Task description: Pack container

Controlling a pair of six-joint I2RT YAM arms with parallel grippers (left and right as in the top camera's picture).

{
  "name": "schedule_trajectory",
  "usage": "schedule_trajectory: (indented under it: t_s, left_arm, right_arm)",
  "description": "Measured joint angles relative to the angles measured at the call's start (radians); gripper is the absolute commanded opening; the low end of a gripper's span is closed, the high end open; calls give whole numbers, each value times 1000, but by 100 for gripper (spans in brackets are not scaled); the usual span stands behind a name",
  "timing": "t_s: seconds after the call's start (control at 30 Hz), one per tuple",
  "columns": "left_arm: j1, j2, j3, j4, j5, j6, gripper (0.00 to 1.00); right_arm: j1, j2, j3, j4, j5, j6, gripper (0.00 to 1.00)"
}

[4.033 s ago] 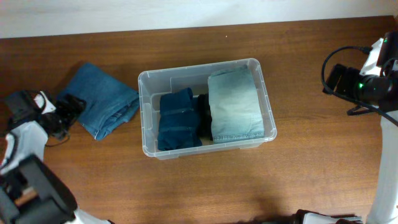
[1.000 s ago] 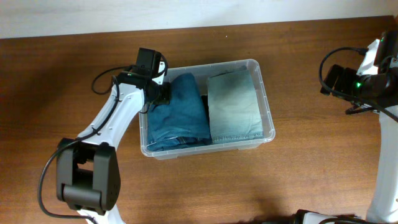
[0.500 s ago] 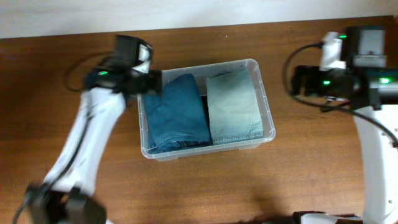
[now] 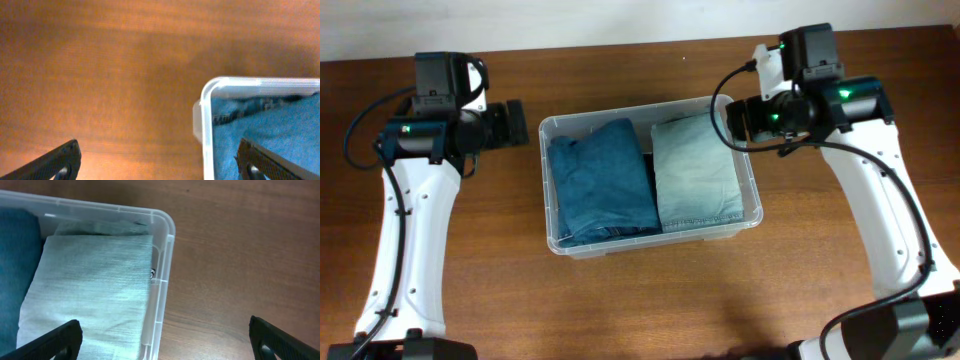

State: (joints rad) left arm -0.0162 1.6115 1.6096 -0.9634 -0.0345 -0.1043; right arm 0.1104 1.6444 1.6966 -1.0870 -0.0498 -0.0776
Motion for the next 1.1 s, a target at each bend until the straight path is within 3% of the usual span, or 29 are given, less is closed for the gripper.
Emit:
schedule_trajectory:
  t_s: [0.2,0.33,0.57,0.77,0.9,1.1]
  left_arm:
    - [2,-53,-17,-79,0,0,99]
    - [2,-214,-93,-60,0,0,99]
    - [2,-632,-388,56,0,-17,99]
    - [2,-983,-669,114,0,-47,99]
    - [2,-1092,-709,29,0,-51,99]
    - [2,-1136,-711,-137,0,-54,100]
  right_arm:
    - [-69,-98,-3,-21,1,37,98]
    - [-102,-278,-90,3,1,48,98]
    - [-103,-757,-503,192,0,59,98]
    - [-103,-1150,-780,195,0,67,99]
    - [-103,-1299,-841,129,1,70,98]
    - [-103,-1353,-848,-13,1,71,98]
